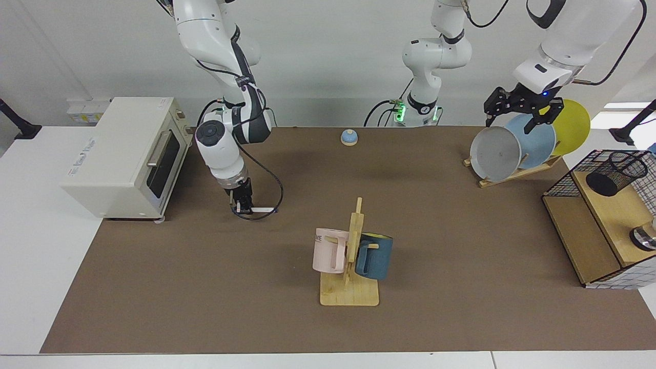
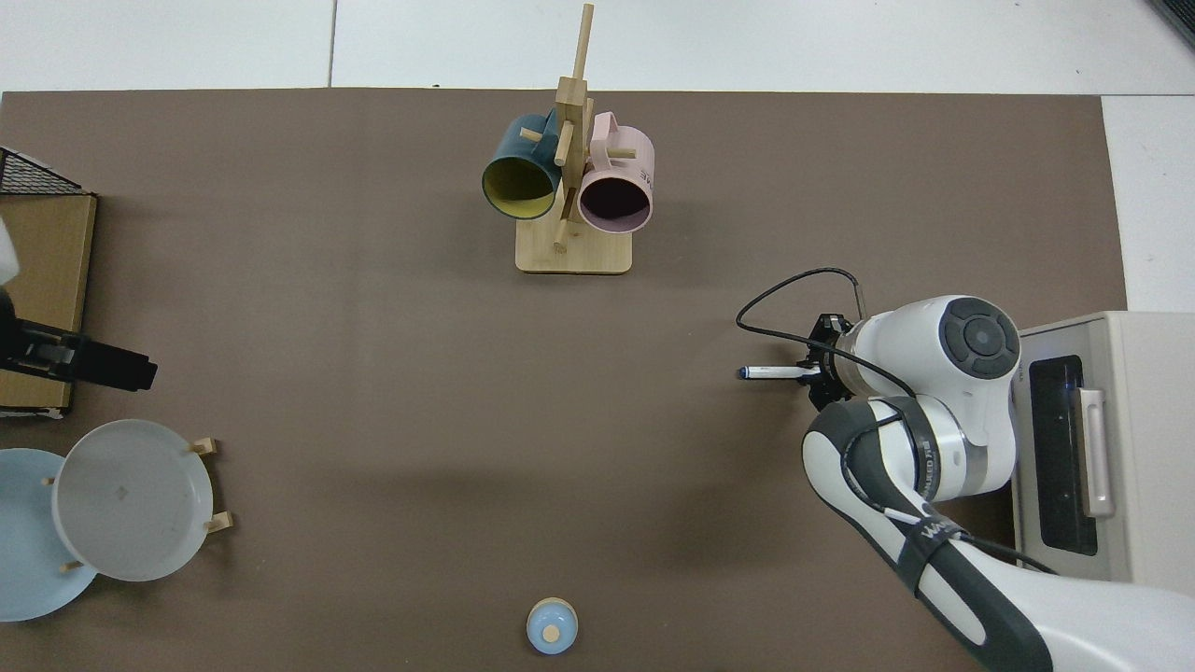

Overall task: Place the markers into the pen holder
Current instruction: 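Lift the marker and carry it toward the table middle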

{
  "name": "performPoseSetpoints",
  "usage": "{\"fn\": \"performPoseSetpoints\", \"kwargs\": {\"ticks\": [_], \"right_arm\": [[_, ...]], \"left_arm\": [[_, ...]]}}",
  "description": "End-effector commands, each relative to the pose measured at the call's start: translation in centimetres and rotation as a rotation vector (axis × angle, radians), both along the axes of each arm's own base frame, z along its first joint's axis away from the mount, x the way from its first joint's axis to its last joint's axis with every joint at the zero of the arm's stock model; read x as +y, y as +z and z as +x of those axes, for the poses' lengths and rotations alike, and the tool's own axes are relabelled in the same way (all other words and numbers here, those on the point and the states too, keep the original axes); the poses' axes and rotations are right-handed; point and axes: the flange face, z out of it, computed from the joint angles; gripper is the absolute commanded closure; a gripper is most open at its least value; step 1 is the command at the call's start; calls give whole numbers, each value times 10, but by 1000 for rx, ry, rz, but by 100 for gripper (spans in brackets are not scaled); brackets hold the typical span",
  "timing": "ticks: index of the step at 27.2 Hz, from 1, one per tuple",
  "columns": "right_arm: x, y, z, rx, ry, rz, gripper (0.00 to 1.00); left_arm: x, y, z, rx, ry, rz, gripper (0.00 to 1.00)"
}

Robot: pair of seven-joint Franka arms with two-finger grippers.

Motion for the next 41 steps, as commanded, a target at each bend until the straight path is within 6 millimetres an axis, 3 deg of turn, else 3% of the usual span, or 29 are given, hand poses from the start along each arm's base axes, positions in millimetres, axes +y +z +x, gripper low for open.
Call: {"fn": "performPoseSetpoints", "kwargs": {"ticks": [1,10,15,19,24,30,41], "right_arm": [[-3,12,2,-23,39,-1,100],[10,95,-5,15,78,-2,100],[27,141,-7,46,111,-3,100],[42,185,-22,26,136,6,100],[77,238,-48,-10,187,35,100],[134,267,-65,-19,124,57,100],[215,284,-93,-34,125,95,100]], "left_arm": [[1,2,-8,2,4,-4,0],[-1,2,-8,4,12,-3,0],[-5,2,-7,-3,-16,-4,0],[-8,3,-6,-6,-20,-4,0],[-9,2,-7,-3,-16,-13,0],[-37,1,-9,3,-121,-15,1],[-103,3,-17,-27,-668,-47,2]]}}
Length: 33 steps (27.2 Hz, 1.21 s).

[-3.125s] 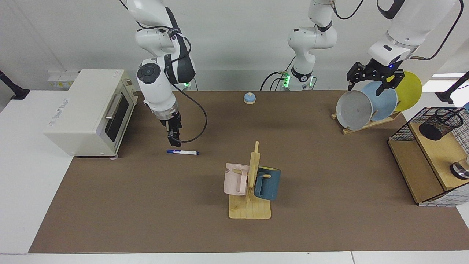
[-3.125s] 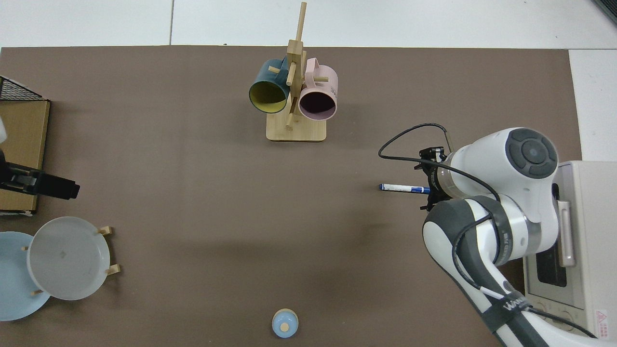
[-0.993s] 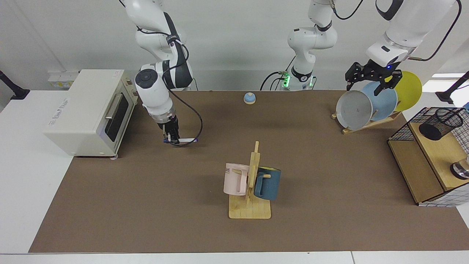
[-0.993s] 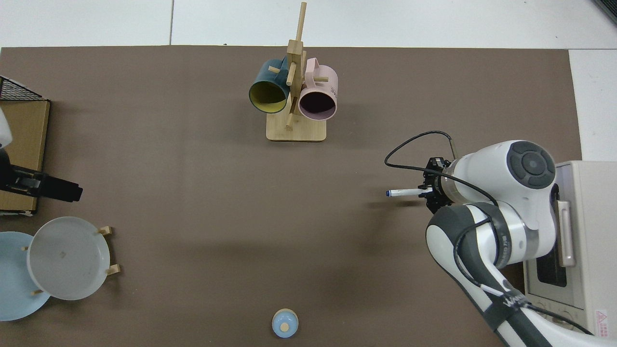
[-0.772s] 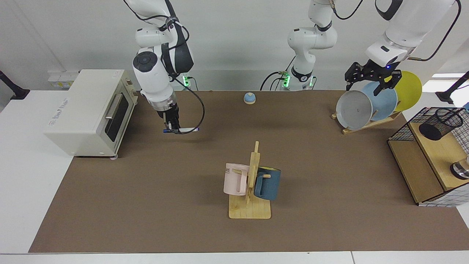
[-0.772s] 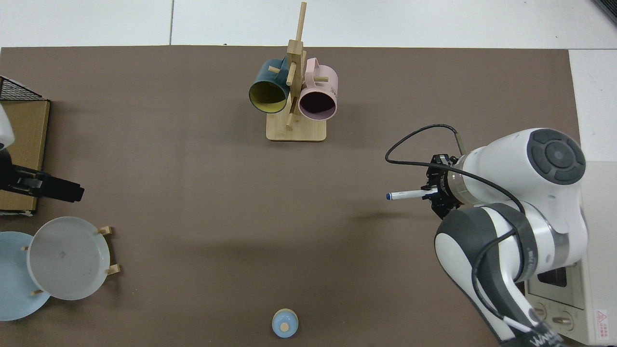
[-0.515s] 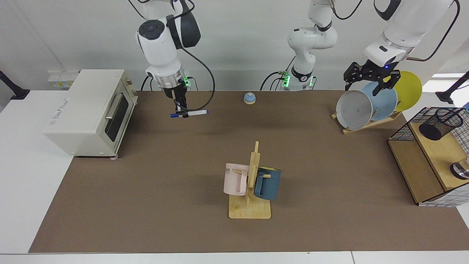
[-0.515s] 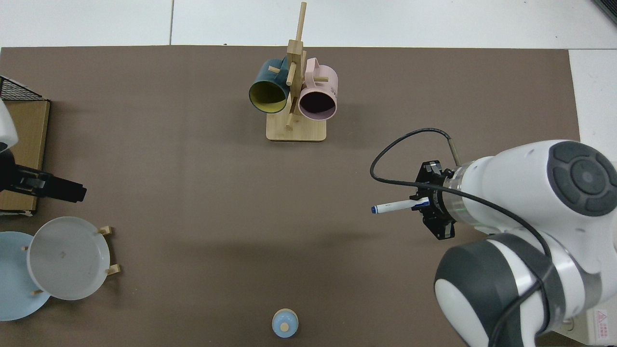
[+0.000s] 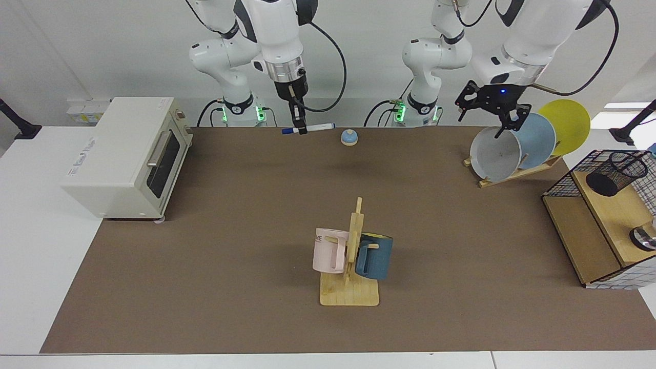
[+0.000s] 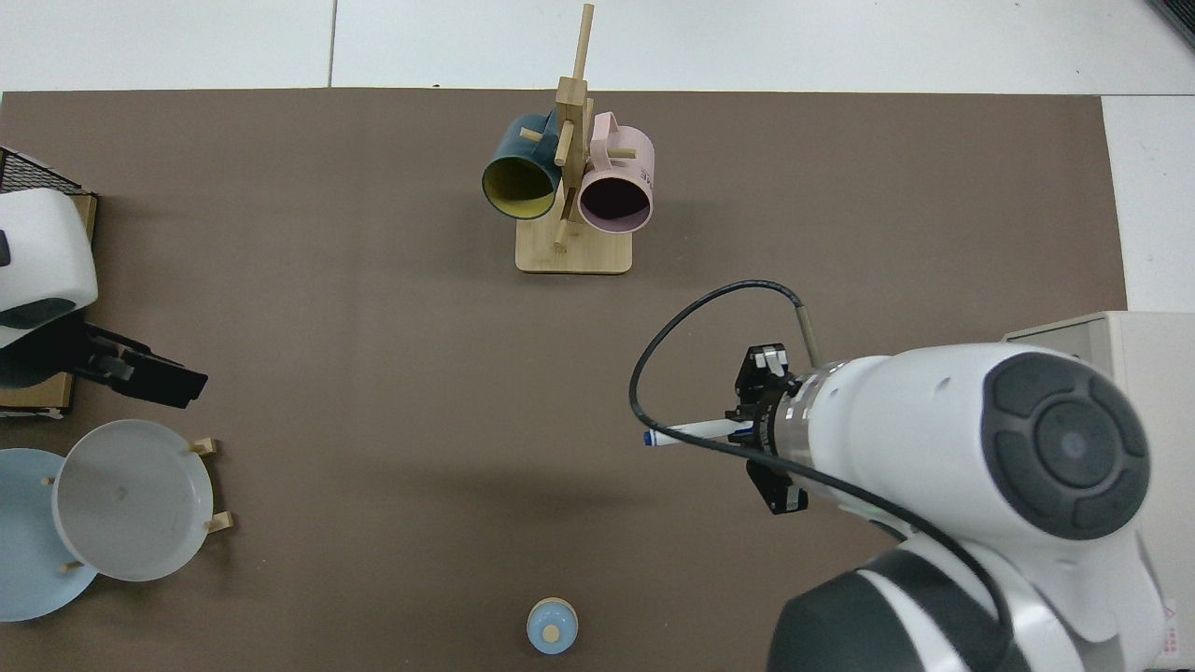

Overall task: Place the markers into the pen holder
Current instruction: 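Lift the marker and carry it toward the table middle, then bring the marker forward while the left gripper reaches toward it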

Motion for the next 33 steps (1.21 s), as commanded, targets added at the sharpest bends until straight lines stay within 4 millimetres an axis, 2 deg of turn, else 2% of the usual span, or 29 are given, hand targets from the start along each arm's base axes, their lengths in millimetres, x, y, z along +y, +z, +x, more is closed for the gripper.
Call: {"fn": "performPoseSetpoints", "kwargs": {"ticks": [1,4,7,10,12,16,19,22,25,27,33], "right_arm": [[39,7,-3,8,10,30,100],[56,7,-3,14,19,45,100],[62,2,-3,34,5,61,100],[80,-2,-9,35,12,70,100],[89,-2,-11,21,5,86,100],[94,-2,-7,10,-35,109,100],[101,5,-4,9,-54,131,100],[114,9,-4,10,-60,145,100],[118,10,1,15,-86,152,100],[119,9,2,17,-87,154,100],[122,8,2,15,-84,158,100]], "left_arm": [[-27,4,-10,-22,-249,-43,2],[-37,5,-9,-48,-340,-110,2],[-42,0,-11,-45,-378,-150,3],[-50,-7,-23,-43,-418,-185,4],[-65,-9,-33,-80,-467,-208,5],[-90,-20,-51,-114,-507,-213,7],[-97,-24,-61,-122,-513,-244,8],[-120,-29,-71,-108,-540,-271,9],[-133,-39,-76,-97,-556,-276,18],[-151,-42,-79,-116,-581,-278,20],[-157,-50,-74,-124,-573,-280,28]]}}
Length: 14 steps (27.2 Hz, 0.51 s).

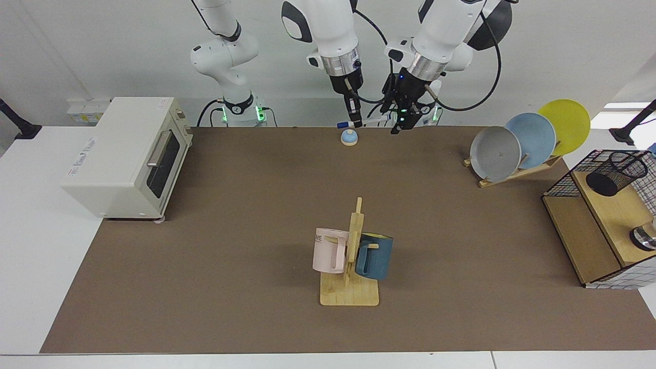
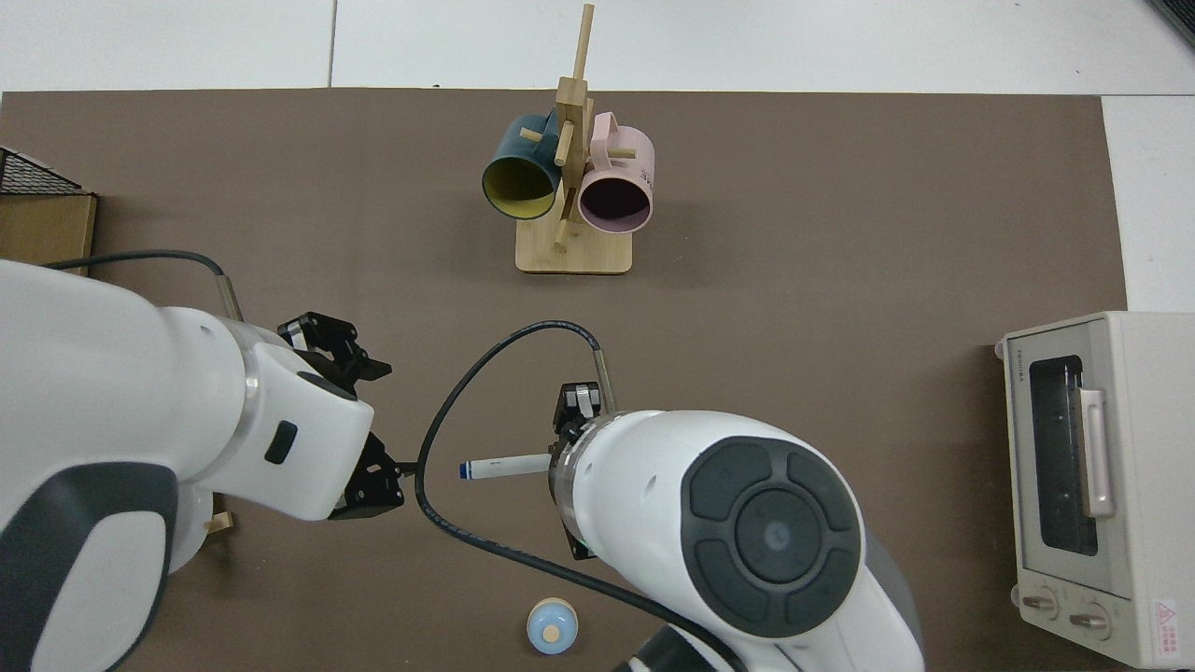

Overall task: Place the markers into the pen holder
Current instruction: 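Bring the marker forward while the left gripper reaches toward it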

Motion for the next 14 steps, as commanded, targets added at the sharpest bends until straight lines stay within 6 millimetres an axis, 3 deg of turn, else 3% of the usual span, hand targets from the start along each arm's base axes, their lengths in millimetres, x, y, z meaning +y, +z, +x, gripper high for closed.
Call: {"fn": "performPoseSetpoints", "kwargs": {"ticks": [1,5,8,9,14], "right_arm": [[12,1,2,7,-18,31,100],[20,-1,-5,6,0,32,100],[21,-1,-5,7,0,33,100],[21,-1,-5,7,0,33,100],[20,-2,-3,6,-3,36,100]], "left_arm": [[-8,-7,-3,-16,1,-23,28],[-17,-10,-6,-16,-15,-25,32],[-22,-10,-7,-25,-22,-27,51],[-22,-10,-8,-24,-24,-28,54],[-26,-11,-10,-20,-34,-26,55]]}}
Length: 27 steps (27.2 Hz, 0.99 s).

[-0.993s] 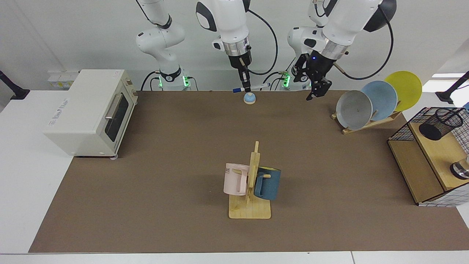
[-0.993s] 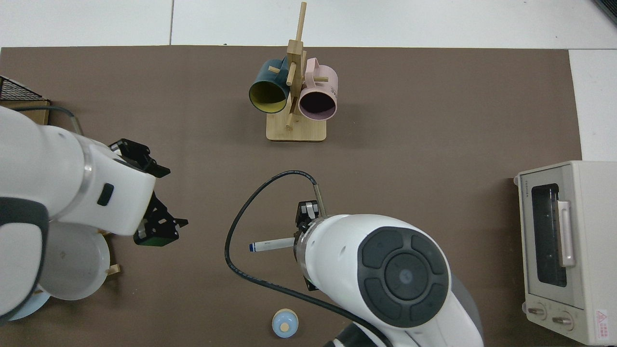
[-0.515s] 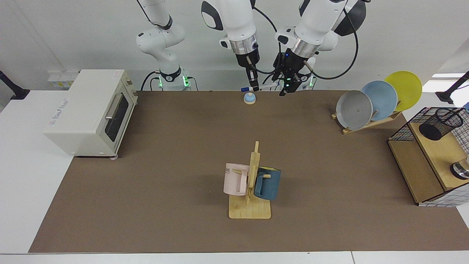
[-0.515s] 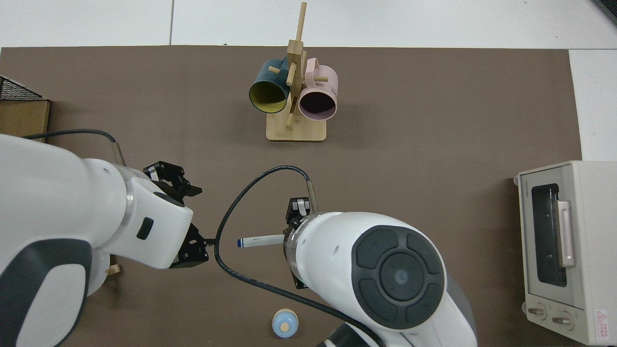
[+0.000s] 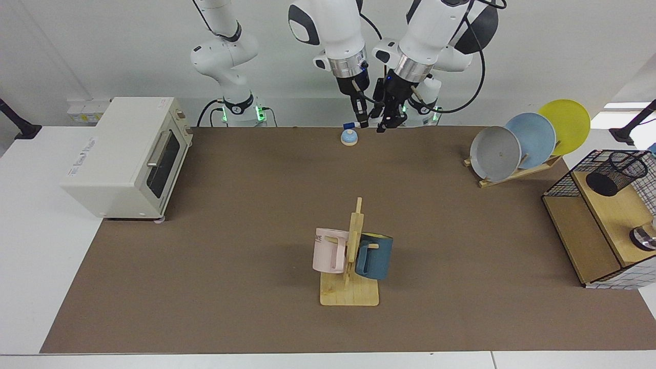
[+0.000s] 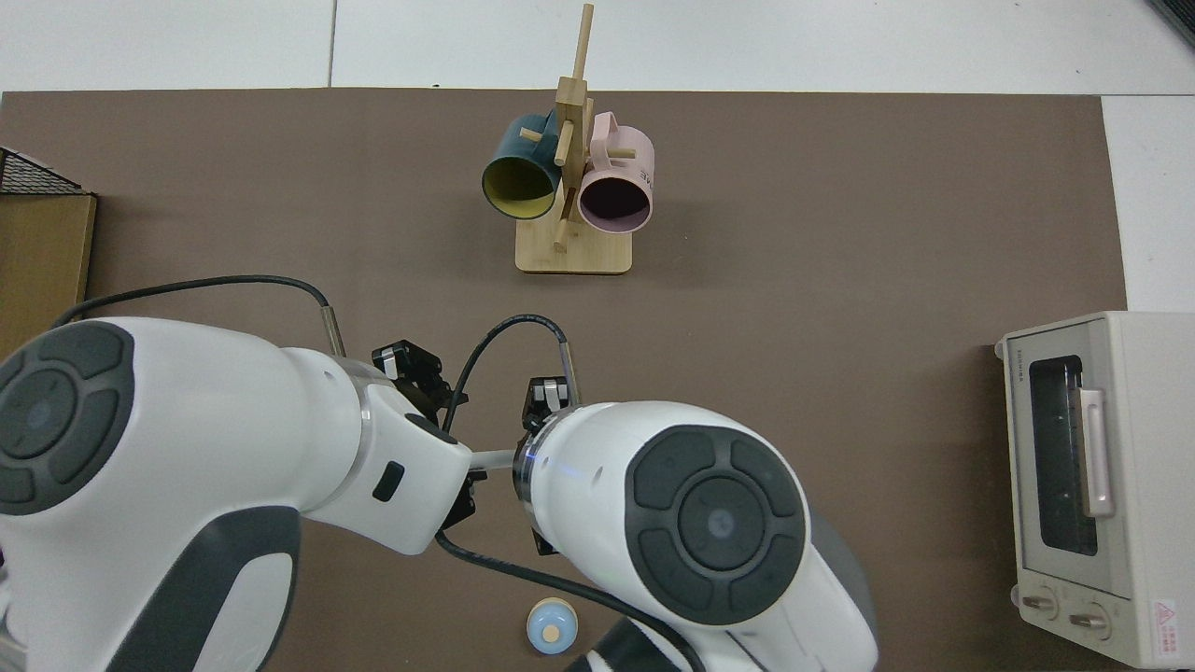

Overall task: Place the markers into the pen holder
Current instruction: 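Bring the marker forward while the left gripper reaches toward it, then close the left gripper on the marker while the right gripper opens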

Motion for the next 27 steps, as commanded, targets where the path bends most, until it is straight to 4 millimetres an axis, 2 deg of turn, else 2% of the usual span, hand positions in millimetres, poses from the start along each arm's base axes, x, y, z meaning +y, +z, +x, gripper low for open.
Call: {"fn": "performPoseSetpoints", "kwargs": {"ticks": [1,11,14,19,27], "right_arm": [[5,5,1,5,-21,30,100],[1,4,5,4,-29,31,100],[2,6,8,-13,-38,47,100],[2,3,10,-13,-39,47,100],[-2,-6,19,-13,-51,44,100]], "left_arm": [[-3,-7,-3,-3,3,-14,55],[-2,-14,-7,21,-6,-1,55],[-2,-14,-7,23,-4,0,59],[-2,-14,-7,22,-3,-1,63],[-2,-10,-6,17,-2,-4,63]]}}
